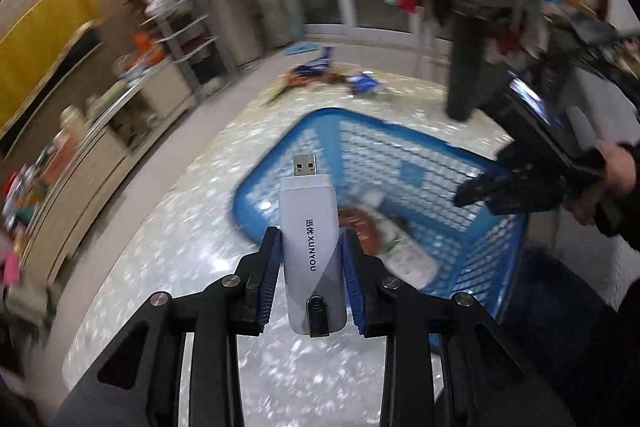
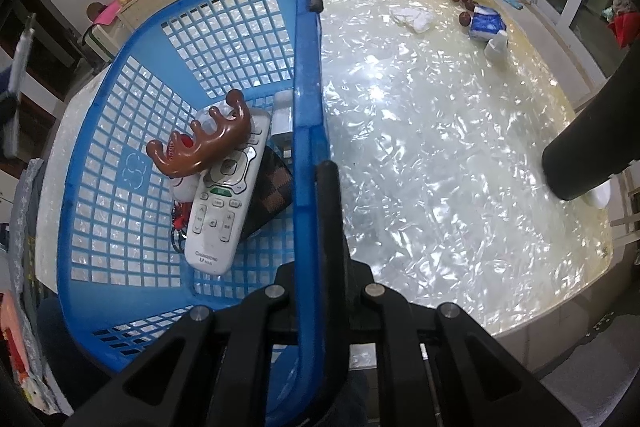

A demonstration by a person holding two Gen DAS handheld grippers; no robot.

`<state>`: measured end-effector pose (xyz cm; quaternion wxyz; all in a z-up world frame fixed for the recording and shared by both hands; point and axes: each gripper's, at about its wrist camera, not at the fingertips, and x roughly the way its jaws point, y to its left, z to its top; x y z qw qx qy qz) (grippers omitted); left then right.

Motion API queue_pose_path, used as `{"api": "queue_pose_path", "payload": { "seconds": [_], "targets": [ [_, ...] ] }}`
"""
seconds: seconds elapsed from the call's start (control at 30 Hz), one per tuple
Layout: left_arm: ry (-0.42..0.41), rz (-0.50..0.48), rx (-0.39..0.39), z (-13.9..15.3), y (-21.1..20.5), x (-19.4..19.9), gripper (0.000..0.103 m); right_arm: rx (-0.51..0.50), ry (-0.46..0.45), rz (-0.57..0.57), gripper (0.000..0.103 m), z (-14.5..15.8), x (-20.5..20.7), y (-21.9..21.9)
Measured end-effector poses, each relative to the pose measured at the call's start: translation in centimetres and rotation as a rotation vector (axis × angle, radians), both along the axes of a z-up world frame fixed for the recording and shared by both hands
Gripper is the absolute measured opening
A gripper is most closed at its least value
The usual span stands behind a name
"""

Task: Organize rigid objects
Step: 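Carry the USB stick into the basket and open the left tool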

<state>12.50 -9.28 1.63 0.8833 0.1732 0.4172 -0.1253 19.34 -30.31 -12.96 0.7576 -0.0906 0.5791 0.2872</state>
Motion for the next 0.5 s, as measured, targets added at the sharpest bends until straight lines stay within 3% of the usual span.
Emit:
{"api": "queue_pose_path", "payload": {
  "seconds": [0.17, 0.5],
  "targets": [
    [0.002, -0.030, 0.006, -2.7, -2.5, 2.0, 0.034, -0.001, -0.001, 0.006, 0.009, -0.1, 0.0, 0.1],
    [0.158, -0.081, 0.006, -8.2, -3.6, 5.7, 0.034, 0.015, 0.006, 0.007, 0.009, -0.1, -0.2, 0.1]
  ]
}}
